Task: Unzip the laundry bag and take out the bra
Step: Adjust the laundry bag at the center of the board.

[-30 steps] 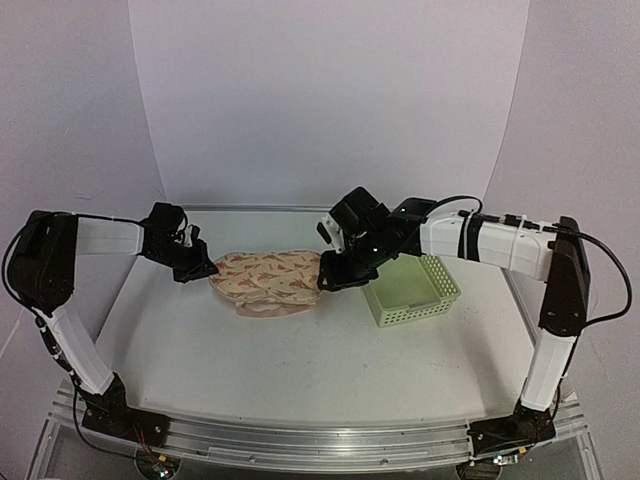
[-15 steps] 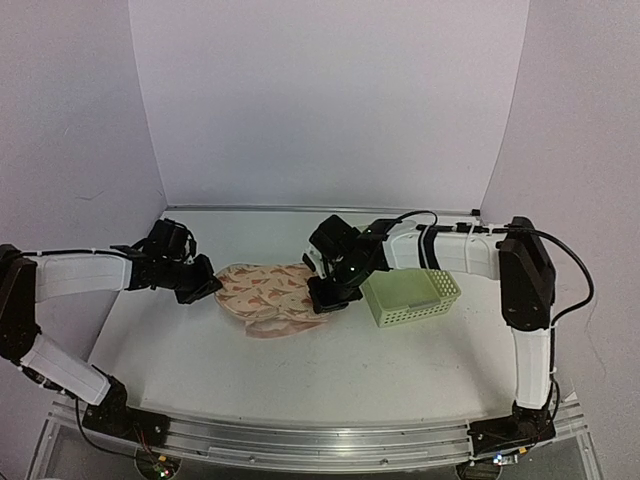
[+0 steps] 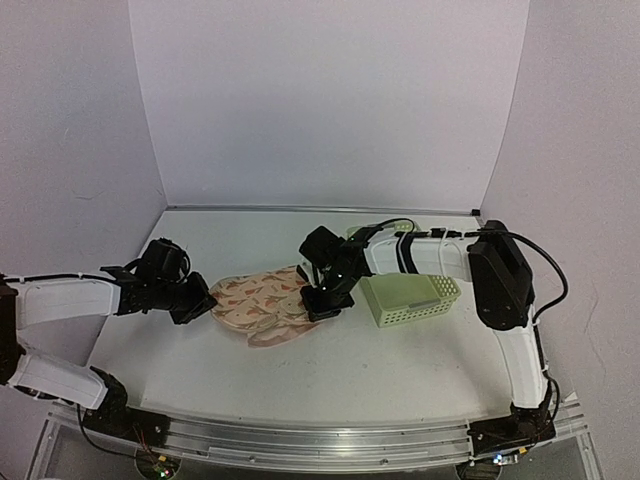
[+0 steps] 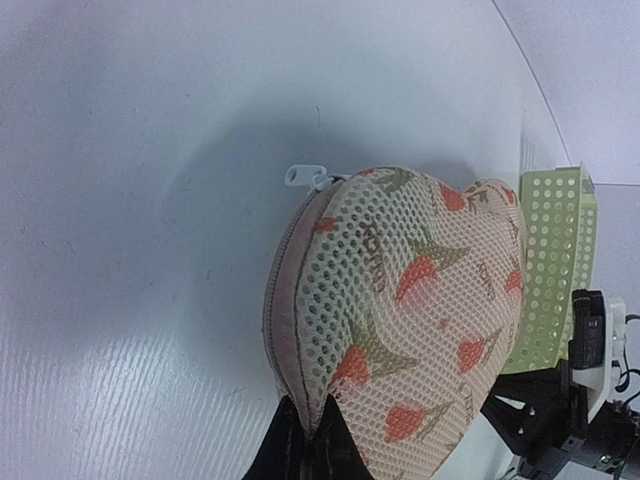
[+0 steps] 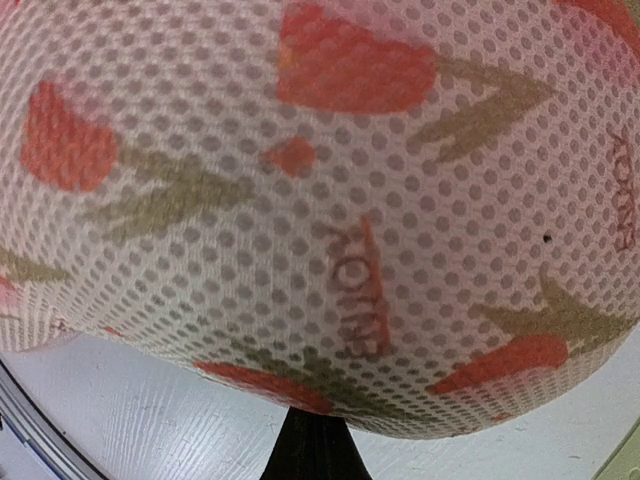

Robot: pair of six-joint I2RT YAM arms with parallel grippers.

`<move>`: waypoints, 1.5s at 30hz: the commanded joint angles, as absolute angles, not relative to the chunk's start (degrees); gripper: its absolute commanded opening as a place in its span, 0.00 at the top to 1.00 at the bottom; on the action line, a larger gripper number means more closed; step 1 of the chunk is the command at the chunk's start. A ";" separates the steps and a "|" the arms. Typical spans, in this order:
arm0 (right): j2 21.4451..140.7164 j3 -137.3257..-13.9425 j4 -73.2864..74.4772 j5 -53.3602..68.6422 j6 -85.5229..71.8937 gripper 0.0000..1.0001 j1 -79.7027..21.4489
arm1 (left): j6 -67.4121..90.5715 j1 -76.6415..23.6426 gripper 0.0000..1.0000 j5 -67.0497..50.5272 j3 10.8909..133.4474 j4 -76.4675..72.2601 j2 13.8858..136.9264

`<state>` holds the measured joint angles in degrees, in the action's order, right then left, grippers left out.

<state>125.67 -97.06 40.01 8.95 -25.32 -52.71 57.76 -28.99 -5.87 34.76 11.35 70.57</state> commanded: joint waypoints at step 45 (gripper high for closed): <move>132.40 -123.16 44.47 0.40 -12.16 0.97 -44.30 | 48.20 -50.71 0.31 -21.03 60.90 5.51 96.36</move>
